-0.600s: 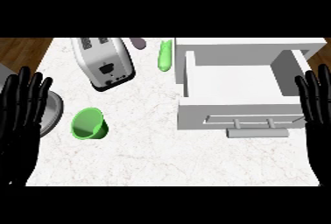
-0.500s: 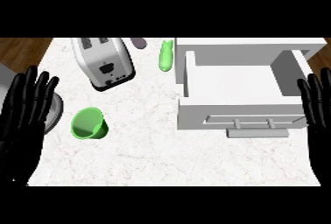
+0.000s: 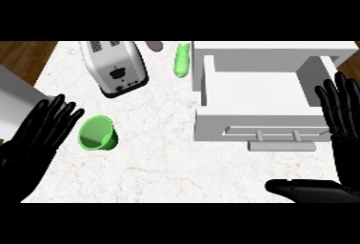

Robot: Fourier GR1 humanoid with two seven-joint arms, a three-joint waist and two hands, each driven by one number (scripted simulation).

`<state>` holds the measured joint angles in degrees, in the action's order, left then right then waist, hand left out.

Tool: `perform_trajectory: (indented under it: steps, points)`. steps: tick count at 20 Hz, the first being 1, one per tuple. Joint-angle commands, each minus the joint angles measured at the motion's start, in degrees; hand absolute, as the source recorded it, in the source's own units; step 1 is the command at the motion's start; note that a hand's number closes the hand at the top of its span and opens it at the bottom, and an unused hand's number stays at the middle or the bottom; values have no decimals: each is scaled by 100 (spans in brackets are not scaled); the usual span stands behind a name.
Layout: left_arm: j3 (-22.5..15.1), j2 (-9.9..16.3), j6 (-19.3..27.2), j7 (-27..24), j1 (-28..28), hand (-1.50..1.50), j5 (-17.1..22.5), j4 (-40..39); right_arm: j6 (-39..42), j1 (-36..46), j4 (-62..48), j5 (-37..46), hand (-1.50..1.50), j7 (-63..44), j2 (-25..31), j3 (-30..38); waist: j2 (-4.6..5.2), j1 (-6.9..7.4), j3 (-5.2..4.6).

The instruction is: Pick up the cup, place it into the drawer and close the drawer

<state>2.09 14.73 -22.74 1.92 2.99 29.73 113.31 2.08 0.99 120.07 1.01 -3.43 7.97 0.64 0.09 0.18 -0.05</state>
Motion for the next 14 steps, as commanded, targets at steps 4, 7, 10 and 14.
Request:
perform_trajectory:
  steps: [4, 7, 10, 14]
  points:
    - [857, 511, -1019, -118, -380, -150, 1026, -1611, 177, -10, -43, 74, -150, -23, 67, -31, -4, -36, 2]
    - [853, 421, -1433, -458, -145, -150, 581, -2014, 278, 179, -441, -64, -150, 212, 154, 287, -5, -23, 3]
    - [736, 278, -642, -39, -707, -150, 134, -2005, 170, -262, -32, 239, -150, 191, -144, -171, -11, -41, 5]
    - [882, 136, -1014, -1114, -474, -150, -803, -2924, 400, 182, -824, -88, -150, 545, 178, 474, -2, -26, 4]
